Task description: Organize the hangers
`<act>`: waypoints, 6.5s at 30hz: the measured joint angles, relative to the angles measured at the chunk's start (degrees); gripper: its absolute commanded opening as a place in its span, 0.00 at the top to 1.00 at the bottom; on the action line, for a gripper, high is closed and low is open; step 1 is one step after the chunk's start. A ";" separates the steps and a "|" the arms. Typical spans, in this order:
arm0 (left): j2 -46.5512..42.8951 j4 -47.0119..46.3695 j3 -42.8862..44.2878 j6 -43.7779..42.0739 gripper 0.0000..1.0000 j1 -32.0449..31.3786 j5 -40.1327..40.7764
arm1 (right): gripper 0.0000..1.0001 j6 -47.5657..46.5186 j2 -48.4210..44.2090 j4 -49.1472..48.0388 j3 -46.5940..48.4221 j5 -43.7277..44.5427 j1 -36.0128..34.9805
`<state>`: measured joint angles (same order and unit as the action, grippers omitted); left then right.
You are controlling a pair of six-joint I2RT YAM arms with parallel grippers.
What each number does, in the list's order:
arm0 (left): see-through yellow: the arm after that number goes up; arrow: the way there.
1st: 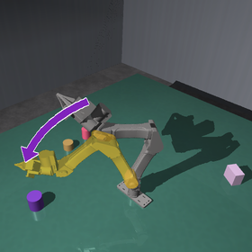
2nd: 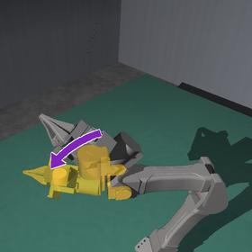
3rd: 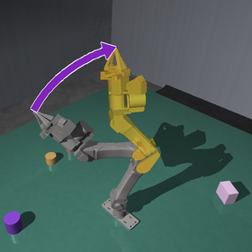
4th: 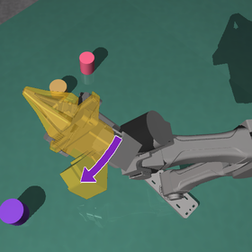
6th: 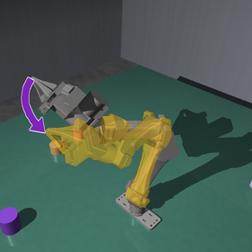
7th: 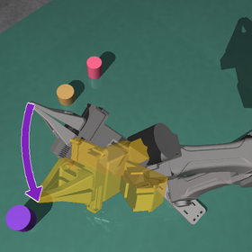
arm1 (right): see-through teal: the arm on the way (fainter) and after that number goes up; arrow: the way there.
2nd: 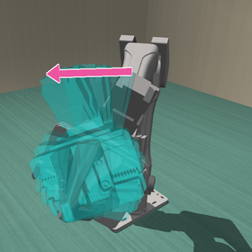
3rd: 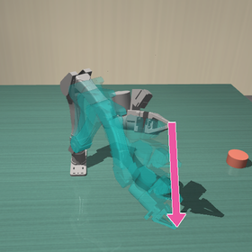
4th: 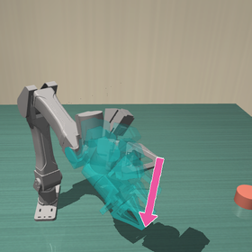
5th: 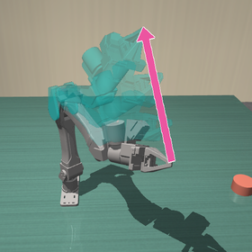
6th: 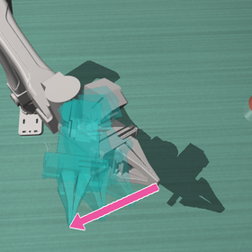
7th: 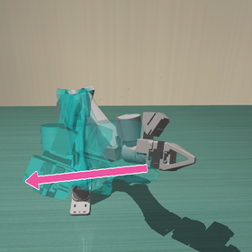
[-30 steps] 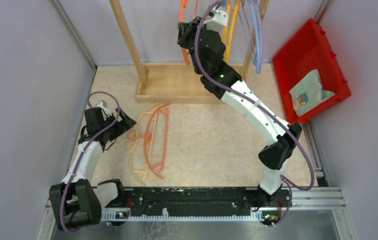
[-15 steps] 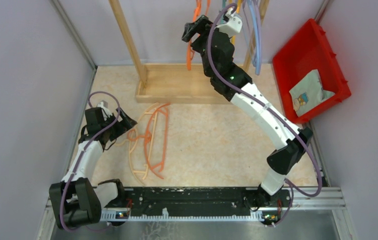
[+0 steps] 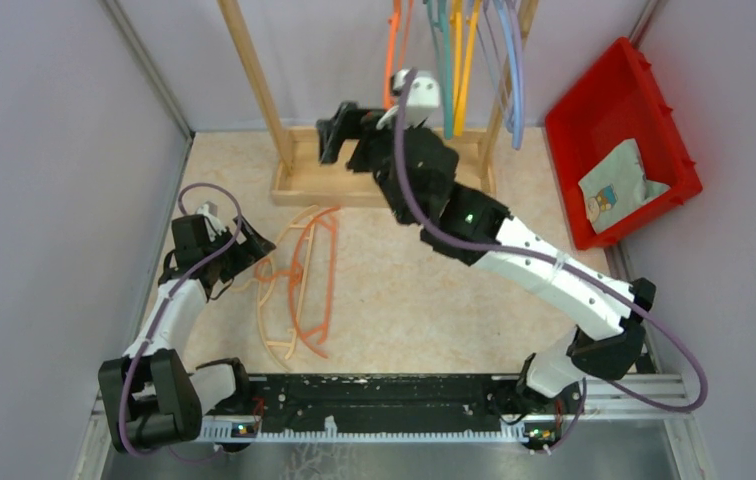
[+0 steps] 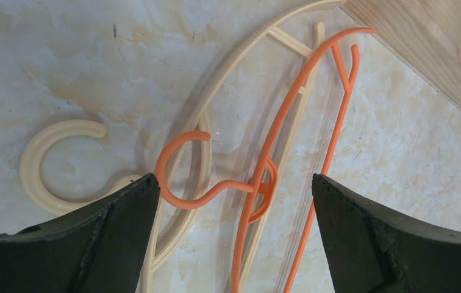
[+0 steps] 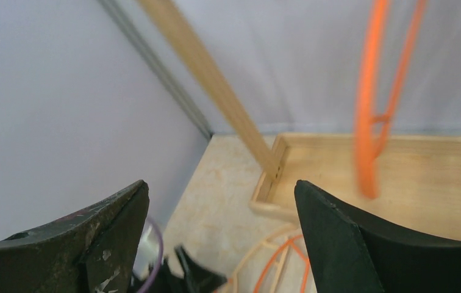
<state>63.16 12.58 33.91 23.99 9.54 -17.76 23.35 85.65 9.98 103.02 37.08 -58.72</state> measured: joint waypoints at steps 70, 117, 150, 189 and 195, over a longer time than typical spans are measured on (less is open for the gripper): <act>-0.68 1.68 -1.29 5.62 0.01 5.09 10.10 | 1.00 11.54 20.39 18.14 -18.69 -29.75 -11.87; -4.66 1.57 -2.58 6.60 0.01 5.35 5.03 | 0.43 7.34 14.01 19.34 -39.32 -25.03 -14.80; -4.83 1.53 -3.23 5.95 0.01 5.35 4.61 | 1.00 13.35 10.16 15.17 -39.52 -29.14 -8.07; -3.82 0.26 -3.93 5.97 0.01 5.35 3.30 | 1.00 28.55 36.37 -8.68 34.77 -35.65 15.30; -2.82 0.24 -3.93 5.90 0.01 5.35 3.34 | 1.00 32.92 36.35 -10.38 32.79 -34.36 17.35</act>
<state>60.34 12.82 29.98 29.89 14.90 -14.41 56.27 121.99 -0.40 135.81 2.72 -41.36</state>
